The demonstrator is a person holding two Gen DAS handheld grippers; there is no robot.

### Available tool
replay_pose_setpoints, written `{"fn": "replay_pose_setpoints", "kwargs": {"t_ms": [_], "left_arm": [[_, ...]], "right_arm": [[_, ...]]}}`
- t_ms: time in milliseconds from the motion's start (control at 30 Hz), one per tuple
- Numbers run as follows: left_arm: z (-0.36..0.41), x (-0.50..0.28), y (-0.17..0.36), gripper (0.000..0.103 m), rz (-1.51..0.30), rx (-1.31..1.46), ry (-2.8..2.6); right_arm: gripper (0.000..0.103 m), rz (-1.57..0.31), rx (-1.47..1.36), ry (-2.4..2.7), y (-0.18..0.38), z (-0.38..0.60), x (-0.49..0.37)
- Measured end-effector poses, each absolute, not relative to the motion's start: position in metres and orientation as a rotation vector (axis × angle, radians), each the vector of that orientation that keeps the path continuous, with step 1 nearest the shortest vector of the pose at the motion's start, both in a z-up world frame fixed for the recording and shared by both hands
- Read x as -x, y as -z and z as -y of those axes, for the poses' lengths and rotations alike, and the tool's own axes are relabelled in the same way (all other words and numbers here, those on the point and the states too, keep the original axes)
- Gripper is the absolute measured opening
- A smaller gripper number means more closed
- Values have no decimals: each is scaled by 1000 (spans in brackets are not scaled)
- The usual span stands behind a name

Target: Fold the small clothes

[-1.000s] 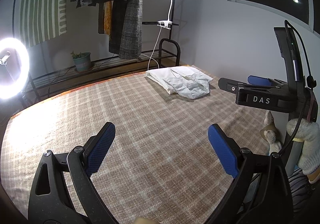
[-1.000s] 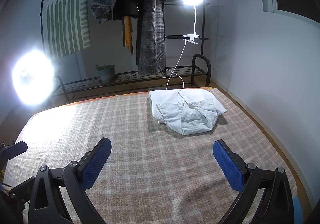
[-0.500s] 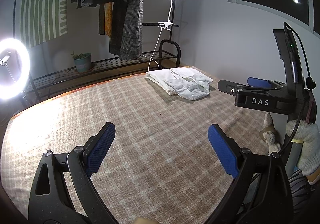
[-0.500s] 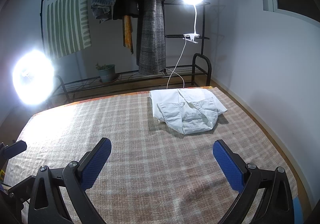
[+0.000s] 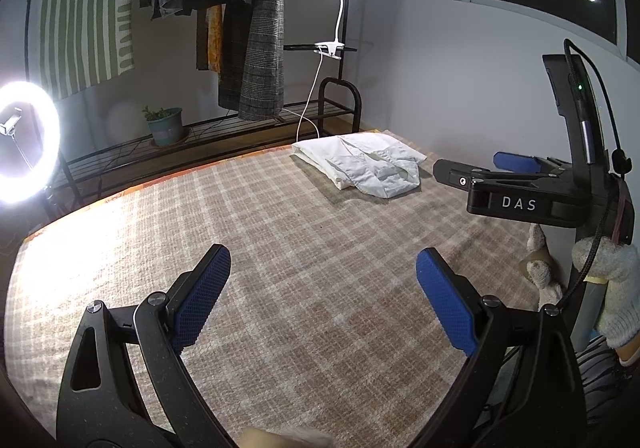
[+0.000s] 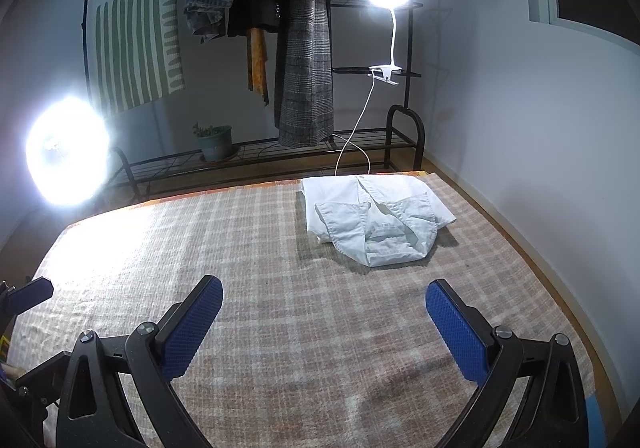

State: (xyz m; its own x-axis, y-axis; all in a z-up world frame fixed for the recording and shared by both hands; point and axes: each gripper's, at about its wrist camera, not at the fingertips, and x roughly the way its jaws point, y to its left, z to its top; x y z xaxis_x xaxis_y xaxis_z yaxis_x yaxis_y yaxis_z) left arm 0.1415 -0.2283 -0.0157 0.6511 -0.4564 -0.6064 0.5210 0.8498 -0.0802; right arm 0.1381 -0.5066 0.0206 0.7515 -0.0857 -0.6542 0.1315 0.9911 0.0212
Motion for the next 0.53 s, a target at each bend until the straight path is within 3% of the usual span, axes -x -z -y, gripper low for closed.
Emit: {"fn": "replay_pose_setpoints", "kwargs": {"t_ms": [533], "left_arm": [[230, -137, 17, 96, -654, -118, 549]], "right_arm": [[103, -713, -50, 110, -23, 512, -140]]}}
